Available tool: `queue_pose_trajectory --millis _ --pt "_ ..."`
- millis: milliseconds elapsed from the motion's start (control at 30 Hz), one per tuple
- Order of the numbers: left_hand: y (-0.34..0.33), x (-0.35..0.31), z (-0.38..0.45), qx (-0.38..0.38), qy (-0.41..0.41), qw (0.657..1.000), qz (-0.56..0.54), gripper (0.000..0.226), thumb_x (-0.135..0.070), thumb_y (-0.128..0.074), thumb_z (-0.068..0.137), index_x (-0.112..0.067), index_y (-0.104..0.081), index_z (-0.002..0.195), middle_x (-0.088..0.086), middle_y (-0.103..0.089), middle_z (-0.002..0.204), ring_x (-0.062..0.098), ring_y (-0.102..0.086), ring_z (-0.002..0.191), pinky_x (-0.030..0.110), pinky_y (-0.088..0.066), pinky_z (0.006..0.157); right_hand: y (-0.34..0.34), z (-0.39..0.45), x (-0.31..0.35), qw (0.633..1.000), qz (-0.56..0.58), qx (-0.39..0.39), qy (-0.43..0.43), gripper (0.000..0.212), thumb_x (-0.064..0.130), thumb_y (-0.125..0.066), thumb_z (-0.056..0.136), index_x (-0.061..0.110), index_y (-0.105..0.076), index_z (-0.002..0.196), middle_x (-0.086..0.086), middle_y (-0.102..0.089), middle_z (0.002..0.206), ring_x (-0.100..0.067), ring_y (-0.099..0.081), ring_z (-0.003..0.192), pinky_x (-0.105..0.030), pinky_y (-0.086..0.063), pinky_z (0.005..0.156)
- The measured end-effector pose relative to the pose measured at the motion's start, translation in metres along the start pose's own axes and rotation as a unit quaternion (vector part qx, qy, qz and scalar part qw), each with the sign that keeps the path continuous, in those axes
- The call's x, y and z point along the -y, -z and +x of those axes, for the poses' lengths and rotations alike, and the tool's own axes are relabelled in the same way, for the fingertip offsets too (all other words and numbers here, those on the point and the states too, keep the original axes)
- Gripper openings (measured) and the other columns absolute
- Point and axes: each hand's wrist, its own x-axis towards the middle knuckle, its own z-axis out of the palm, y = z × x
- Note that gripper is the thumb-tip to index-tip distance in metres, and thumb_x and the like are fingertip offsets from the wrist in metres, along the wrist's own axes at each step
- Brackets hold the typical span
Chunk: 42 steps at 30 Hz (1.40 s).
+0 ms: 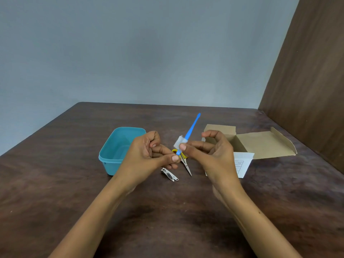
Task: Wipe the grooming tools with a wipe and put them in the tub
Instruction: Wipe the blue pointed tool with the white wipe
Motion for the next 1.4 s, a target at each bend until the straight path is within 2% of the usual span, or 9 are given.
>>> queue_pose_trajectory --millis 100,133,233,533,733,900,1100,1267,1400 --pt "0.0 0.0 0.0 -0.008 -0.002 1.0 0.014 0.049 0.012 -0.068 0.075 -0.014 -0.026 0.07 0.018 -0.072 0.068 0.021 -0.069 0.055 0.024 -0.057 0.054 0.0 0.0 -0.002 0.998 -0.051 0.031 -0.017 0.052 0.005 -0.083 0.065 0.013 -0.048 0.103 -0.007 -0.075 0.079 -0.02 -0.072 0.072 -0.032 -0.057 0.074" --pt "0.0 -0.001 -0.001 -0.006 -0.001 1.0 0.015 0.049 0.012 -0.068 0.075 -0.014 -0.027 0.071 0.017 -0.072 0.069 0.021 -0.069 0.055 0.025 -0.057 0.055 0.0 0.001 -0.001 0.998 -0.053 0.031 -0.014 0.052 0.004 -0.083 0.064 0.014 -0.048 0.102 -0.007 -0.075 0.078 -0.02 -0.072 0.072 -0.03 -0.057 0.072" --pt "-0.001 -0.002 -0.001 0.003 0.0 1.0 0.013 0.049 0.011 -0.069 0.074 -0.014 -0.027 0.071 0.015 -0.073 0.068 0.02 -0.069 0.056 0.026 -0.057 0.056 0.0 0.002 0.003 1.0 -0.02 0.005 0.004 0.051 0.0 -0.081 0.065 0.015 -0.046 0.097 -0.008 -0.075 0.074 -0.019 -0.071 0.067 -0.022 -0.053 0.063" --pt "0.0 -0.005 -0.001 0.007 0.0 1.0 0.003 0.051 0.011 -0.07 0.073 -0.014 -0.026 0.069 0.015 -0.073 0.067 0.022 -0.069 0.057 0.025 -0.057 0.055 -0.001 0.003 0.008 0.996 0.066 -0.043 0.046 0.049 -0.004 -0.078 0.068 0.013 -0.043 0.097 -0.009 -0.075 0.075 -0.019 -0.072 0.07 -0.026 -0.058 0.07" --pt "-0.001 -0.003 -0.001 0.01 0.003 1.0 0.003 0.049 0.011 -0.069 0.074 -0.014 -0.027 0.07 0.015 -0.073 0.068 0.02 -0.069 0.056 0.024 -0.057 0.055 0.0 0.003 0.003 0.998 -0.006 0.046 -0.036 0.049 -0.003 -0.079 0.067 0.013 -0.047 0.101 -0.013 -0.074 0.079 -0.018 -0.068 0.065 -0.022 -0.055 0.064" --pt "0.0 -0.006 -0.002 0.027 0.042 0.996 -0.078 0.048 0.005 -0.069 0.071 -0.017 -0.026 0.07 0.012 -0.073 0.069 0.018 -0.069 0.057 0.021 -0.057 0.056 0.003 0.006 0.013 0.991 0.108 0.061 -0.045 0.052 0.005 -0.074 0.057 0.014 -0.046 0.099 -0.008 -0.073 0.077 -0.017 -0.07 0.068 -0.023 -0.058 0.07" --pt "0.003 -0.009 -0.002 0.041 0.097 0.983 -0.152 0.043 0.0 -0.067 0.064 -0.018 -0.028 0.068 0.011 -0.072 0.067 0.015 -0.068 0.054 0.018 -0.055 0.052 0.006 0.008 0.016 0.973 0.217 0.061 -0.051 0.047 -0.001 -0.068 0.062 0.012 -0.045 0.101 -0.011 -0.07 0.082 -0.016 -0.071 0.073 -0.025 -0.058 0.073" --pt "0.004 -0.008 -0.002 0.048 0.142 0.971 -0.187 0.041 0.0 -0.066 0.065 -0.018 -0.029 0.069 0.012 -0.071 0.068 0.015 -0.068 0.054 0.018 -0.057 0.054 0.003 0.005 0.009 0.981 0.143 0.119 -0.06 0.047 0.004 -0.069 0.065 0.011 -0.046 0.105 -0.008 -0.072 0.082 -0.018 -0.071 0.079 -0.025 -0.057 0.074" --pt "0.003 -0.007 -0.002 0.039 0.137 0.975 -0.172 0.025 -0.007 -0.068 0.067 -0.011 -0.047 0.079 0.013 -0.073 0.074 0.019 -0.072 0.065 0.02 -0.057 0.055 0.001 0.003 0.008 0.987 0.11 0.104 -0.044 0.047 0.006 -0.071 0.064 0.011 -0.046 0.103 -0.011 -0.073 0.084 -0.019 -0.07 0.077 -0.024 -0.057 0.072"
